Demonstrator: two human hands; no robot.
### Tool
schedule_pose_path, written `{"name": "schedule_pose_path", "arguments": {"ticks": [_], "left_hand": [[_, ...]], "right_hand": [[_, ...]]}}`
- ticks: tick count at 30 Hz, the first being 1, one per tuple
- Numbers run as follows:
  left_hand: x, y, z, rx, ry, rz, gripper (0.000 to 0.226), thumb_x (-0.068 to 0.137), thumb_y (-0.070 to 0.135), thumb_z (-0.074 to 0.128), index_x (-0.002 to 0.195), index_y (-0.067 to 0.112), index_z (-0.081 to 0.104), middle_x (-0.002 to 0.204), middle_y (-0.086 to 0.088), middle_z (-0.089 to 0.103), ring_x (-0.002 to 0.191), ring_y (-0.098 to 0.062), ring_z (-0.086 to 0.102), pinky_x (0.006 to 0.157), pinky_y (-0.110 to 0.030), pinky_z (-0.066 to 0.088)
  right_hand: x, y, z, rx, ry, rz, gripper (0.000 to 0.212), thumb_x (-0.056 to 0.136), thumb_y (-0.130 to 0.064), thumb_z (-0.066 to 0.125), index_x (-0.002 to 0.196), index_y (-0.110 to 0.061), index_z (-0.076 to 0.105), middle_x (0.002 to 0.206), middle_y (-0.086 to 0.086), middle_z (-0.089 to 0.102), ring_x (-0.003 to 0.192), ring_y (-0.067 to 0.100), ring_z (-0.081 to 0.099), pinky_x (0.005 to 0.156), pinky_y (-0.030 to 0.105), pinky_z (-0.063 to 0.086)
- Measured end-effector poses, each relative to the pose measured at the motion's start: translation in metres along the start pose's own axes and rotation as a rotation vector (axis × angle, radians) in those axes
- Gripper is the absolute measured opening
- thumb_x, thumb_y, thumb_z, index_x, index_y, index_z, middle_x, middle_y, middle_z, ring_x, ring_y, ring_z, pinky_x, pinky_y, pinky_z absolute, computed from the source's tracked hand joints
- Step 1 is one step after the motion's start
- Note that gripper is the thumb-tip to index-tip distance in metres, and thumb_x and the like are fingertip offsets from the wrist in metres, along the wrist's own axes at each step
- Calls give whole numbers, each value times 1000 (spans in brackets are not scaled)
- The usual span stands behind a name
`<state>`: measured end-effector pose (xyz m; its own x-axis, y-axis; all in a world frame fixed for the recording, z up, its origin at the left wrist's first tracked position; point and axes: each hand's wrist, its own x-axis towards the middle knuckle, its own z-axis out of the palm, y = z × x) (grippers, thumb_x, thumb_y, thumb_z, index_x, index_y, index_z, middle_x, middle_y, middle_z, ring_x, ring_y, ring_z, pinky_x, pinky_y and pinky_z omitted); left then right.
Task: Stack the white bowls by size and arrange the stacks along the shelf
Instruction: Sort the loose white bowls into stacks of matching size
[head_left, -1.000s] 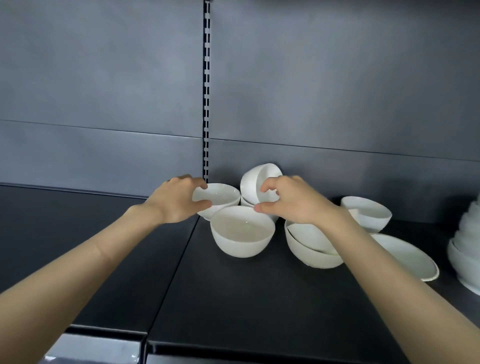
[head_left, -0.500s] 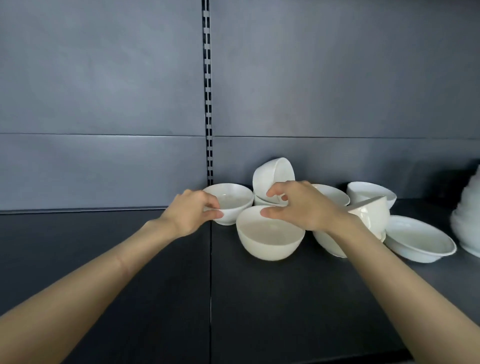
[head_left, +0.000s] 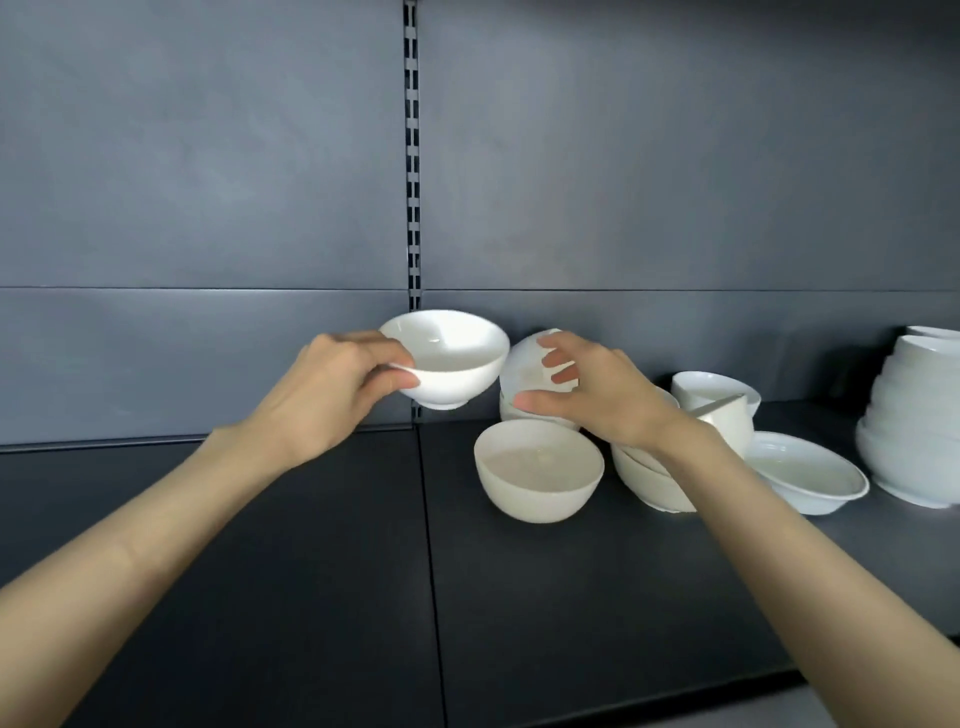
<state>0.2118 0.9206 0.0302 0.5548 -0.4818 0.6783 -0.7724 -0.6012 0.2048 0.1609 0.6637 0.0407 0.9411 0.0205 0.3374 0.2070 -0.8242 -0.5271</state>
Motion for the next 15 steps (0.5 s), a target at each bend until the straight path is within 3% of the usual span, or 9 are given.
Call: {"name": "schedule_pose_path", "arguments": {"ticks": [4, 8, 10, 12, 15], "left_hand": [[17, 35, 2, -93, 17, 105, 18, 88, 25, 62, 92, 10, 71, 89, 5, 65, 77, -9, 56, 73, -25, 46], [35, 76, 20, -201, -3, 174, 26, 88, 35, 61, 92, 12, 72, 88, 10, 63, 76, -3, 57, 70, -13, 44], [46, 98, 33, -257, -27, 197, 23, 88, 34, 62, 92, 13, 71, 90, 7, 65, 77, -10, 61, 73, -24, 48], [59, 123, 48, -336, -48, 200, 18, 88, 29, 63, 92, 13, 71, 92, 5, 65, 80, -13, 62, 75, -29, 48], [79, 163, 75, -427, -67, 182, 8, 89, 17, 65, 92, 11, 70, 97, 2, 63, 84, -9, 63, 77, -20, 49]], "right_hand": [[-13, 5, -40, 133, 21, 5, 91, 68, -36, 83, 144, -20, 35, 127, -4, 54, 113, 14, 57, 99, 32, 47], [-41, 21, -88, 264, 5, 32, 97, 56, -42, 81, 141, -22, 39, 129, -8, 54, 105, 3, 63, 93, 22, 51], [-55, 33, -107, 280, -12, 47, 90, 58, -38, 80, 138, -22, 43, 126, -9, 58, 99, -1, 65, 89, 18, 52], [-69, 50, -125, 342, -1, 44, 64, 65, -27, 80, 124, -27, 54, 113, -16, 67, 95, 0, 68, 85, 18, 52], [-88, 80, -156, 401, 86, 31, 42, 69, -14, 78, 104, -30, 61, 99, -18, 72, 92, 0, 69, 76, 12, 52]]}}
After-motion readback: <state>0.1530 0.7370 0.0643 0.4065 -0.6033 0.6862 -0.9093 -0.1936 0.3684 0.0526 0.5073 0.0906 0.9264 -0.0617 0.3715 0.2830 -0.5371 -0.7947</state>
